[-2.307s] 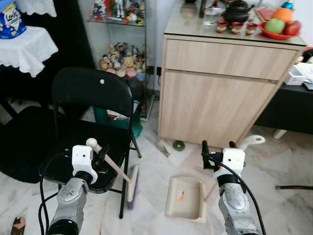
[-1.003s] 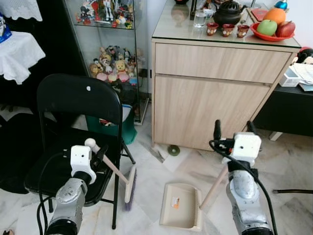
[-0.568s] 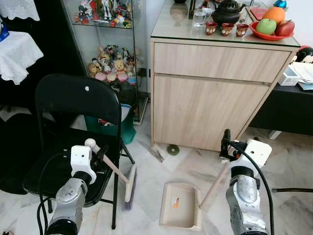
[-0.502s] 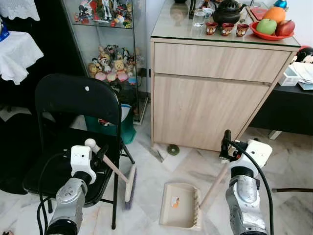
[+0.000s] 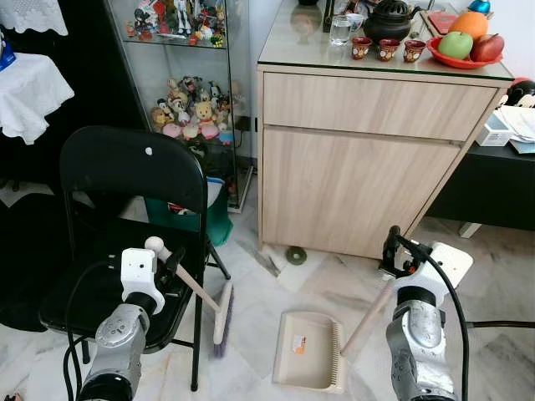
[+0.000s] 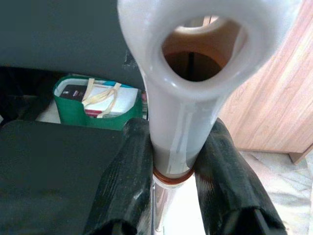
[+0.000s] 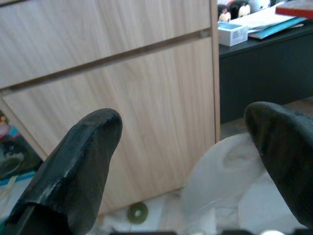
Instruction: Sweep floor
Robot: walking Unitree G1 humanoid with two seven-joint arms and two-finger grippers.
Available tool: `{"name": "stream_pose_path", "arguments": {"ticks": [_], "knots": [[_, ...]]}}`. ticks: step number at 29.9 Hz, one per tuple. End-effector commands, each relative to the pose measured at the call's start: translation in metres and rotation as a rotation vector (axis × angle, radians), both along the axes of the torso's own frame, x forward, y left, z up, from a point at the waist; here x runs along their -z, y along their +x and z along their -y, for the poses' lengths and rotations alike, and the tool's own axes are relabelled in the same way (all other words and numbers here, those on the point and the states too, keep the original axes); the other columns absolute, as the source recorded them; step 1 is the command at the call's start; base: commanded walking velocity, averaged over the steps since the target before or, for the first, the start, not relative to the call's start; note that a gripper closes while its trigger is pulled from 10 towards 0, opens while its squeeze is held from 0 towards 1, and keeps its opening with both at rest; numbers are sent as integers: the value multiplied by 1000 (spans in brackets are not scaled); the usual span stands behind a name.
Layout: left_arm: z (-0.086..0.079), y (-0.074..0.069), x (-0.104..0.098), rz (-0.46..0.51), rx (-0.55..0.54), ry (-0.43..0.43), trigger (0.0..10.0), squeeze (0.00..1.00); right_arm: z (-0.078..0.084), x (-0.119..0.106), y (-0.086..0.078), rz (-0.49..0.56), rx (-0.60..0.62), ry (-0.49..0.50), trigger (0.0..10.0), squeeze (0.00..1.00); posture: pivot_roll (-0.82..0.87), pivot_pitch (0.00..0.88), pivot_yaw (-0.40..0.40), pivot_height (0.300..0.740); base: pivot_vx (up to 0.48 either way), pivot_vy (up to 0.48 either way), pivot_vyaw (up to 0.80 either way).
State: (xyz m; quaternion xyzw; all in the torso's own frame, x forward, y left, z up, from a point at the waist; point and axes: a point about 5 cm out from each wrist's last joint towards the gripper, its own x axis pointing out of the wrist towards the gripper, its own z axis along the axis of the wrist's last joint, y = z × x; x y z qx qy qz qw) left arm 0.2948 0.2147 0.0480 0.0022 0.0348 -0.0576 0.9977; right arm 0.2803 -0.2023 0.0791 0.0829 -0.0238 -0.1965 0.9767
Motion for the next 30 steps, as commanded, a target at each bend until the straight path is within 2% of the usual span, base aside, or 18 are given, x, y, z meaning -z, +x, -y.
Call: {"name": "stream_pose_path", "arguments": {"ticks": [1,11,16,22,30], "knots": [[2,0,-1,7,7,1,10000,0,4,-7,-1,36,25,-7,10000,0,-76,76,-5,740,0,0,0],[2,1,-1,7,10,5,10000,0,3,-12,-1,67,21,-18,10000,0,-77,78,-5,740,0,0,0],[2,0,0,4,11,6,10000,0,10,-2,-7,31,100,45,10000,0,-77,79,-5,740,0,0,0],[1,0,0,3,9,7,10000,0,15,5,-8,4,130,102,10000,0,-77,80,-5,740,0,0,0],[2,0,0,4,9,8,10000,0,12,18,-7,-55,88,133,10000,0,-77,81,-6,740,0,0,0]]}}
